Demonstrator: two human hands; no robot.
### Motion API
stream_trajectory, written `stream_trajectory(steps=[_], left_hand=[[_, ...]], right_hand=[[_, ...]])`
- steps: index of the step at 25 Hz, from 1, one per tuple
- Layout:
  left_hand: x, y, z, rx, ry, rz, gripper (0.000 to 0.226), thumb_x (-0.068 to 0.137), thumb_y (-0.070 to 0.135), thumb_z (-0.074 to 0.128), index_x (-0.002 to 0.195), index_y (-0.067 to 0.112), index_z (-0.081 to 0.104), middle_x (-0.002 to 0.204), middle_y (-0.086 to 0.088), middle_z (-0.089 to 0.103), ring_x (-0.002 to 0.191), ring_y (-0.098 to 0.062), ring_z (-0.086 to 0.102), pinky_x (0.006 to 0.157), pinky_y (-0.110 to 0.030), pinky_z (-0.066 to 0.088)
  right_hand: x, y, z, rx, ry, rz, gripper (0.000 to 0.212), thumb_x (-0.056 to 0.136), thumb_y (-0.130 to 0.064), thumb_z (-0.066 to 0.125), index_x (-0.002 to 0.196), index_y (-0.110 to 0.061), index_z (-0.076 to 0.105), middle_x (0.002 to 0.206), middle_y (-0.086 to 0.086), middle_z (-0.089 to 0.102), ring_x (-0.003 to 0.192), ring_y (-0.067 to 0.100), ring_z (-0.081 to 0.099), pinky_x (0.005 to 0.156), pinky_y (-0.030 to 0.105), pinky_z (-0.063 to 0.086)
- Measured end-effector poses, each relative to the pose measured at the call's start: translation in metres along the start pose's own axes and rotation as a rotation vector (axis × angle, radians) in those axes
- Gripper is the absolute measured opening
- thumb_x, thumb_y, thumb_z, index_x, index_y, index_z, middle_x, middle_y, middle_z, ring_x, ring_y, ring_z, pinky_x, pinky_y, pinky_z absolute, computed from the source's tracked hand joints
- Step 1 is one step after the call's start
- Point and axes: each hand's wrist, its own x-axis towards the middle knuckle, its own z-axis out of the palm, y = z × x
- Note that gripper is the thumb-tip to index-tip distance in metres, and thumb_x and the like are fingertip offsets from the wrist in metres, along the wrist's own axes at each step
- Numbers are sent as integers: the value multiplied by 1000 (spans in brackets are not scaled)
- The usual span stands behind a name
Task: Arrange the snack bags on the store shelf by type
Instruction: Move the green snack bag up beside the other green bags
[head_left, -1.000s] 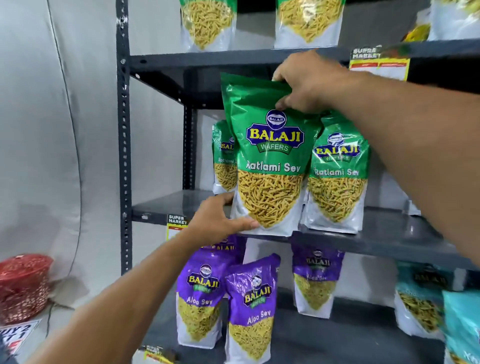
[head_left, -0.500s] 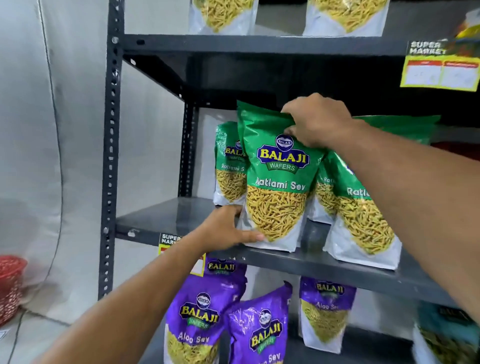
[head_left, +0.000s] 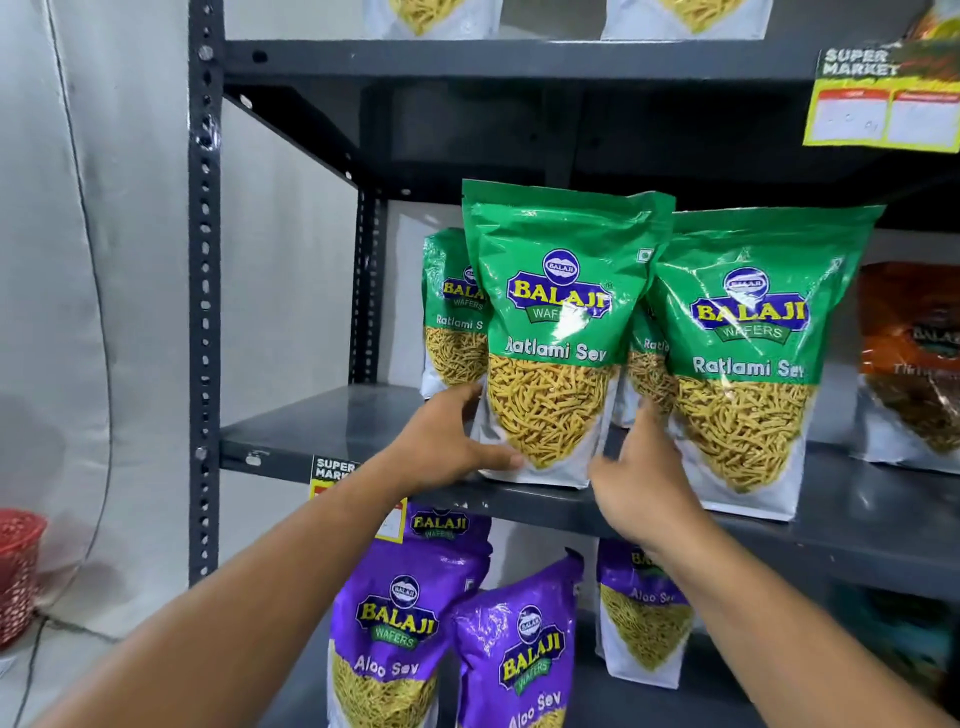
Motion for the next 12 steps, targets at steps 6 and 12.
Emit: stream_trajectory(steps=[6,12], left_hand=[[0,-7,-10,28,-31,-6,62,58,29,89,113,14,66,111,1,76,104,-17,71,102,-44,51],[-4,-25,-62,19,-37,-74,43,69,-1,83,108,3,67,109,-13,75,106,-27,70,103,-44,50]], right_hand=[[29,-2,9,43,-142,193,29,81,1,47,110,-3,46,94,18,54,72,22,49,53,29,35],[34,-27,50,75,-189,110,26,81,-2,49,107,-6,51,99,14,59,79,24,55,52,29,39]])
